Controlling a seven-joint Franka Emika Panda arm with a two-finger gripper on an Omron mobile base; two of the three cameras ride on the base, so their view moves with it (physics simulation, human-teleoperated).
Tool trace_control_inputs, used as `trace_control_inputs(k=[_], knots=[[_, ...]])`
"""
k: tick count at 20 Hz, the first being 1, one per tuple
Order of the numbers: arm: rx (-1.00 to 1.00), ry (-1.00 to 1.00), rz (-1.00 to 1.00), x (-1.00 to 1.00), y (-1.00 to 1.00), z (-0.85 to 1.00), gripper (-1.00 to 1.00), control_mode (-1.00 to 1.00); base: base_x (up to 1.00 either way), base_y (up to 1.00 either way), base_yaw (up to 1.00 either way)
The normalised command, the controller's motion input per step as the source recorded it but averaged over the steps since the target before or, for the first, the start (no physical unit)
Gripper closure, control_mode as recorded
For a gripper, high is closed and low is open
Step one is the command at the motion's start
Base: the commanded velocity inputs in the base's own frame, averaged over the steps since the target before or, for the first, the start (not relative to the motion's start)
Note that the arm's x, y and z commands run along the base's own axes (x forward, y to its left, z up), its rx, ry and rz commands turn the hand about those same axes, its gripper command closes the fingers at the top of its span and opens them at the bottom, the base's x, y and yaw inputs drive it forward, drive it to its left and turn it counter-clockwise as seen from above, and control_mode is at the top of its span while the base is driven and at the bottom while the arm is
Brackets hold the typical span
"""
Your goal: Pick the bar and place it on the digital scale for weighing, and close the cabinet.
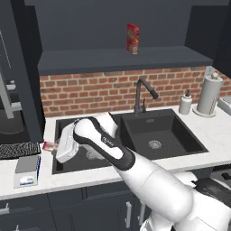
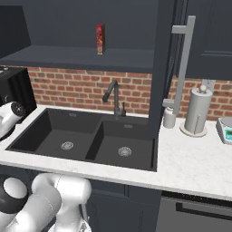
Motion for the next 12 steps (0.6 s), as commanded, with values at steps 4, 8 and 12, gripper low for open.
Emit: trace_control_inputs(k=[4,8,12], knots=[[-0.10,0.19,0.04,0.39,0.50,-0.34,1.00,-1.00,0.00,0.00,0.00],[-0.11,-0.01,0.06,0.18,0.57,-0.45,1.00,-1.00,0.00,0.00,0.00],[-0.08,-0.01,0.07,0.15,0.49,-0.46,1.00,-1.00,0.00,0.00,0.00]])
